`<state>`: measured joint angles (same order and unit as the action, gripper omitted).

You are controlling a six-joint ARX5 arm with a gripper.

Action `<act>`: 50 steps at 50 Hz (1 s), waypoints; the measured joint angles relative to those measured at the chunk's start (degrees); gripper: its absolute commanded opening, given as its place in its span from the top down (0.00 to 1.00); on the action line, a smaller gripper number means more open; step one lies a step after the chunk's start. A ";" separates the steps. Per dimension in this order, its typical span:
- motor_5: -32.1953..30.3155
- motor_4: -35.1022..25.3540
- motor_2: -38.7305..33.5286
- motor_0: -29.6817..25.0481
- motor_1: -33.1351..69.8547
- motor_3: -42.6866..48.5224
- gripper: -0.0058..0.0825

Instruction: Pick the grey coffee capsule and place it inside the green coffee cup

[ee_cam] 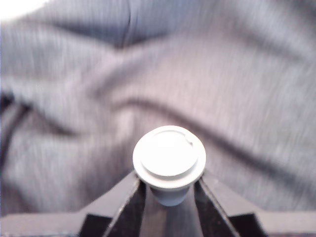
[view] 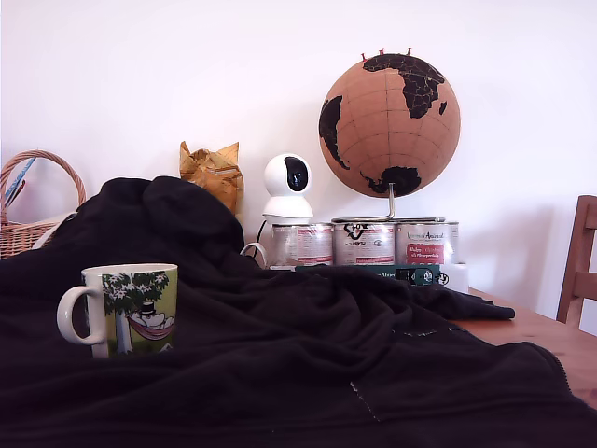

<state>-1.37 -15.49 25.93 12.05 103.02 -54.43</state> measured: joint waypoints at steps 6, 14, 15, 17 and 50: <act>3.04 -5.16 0.28 -0.79 -0.74 -0.83 0.73; 5.22 -8.79 0.28 -4.98 -5.09 -0.50 0.73; 5.33 -9.07 0.28 -5.68 -5.95 -0.44 0.73; 5.68 -9.79 0.28 -6.93 -7.54 -0.44 0.73; 4.33 -13.42 0.33 -23.43 -17.20 14.40 0.73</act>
<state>2.96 -28.91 26.26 -11.38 85.82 -40.03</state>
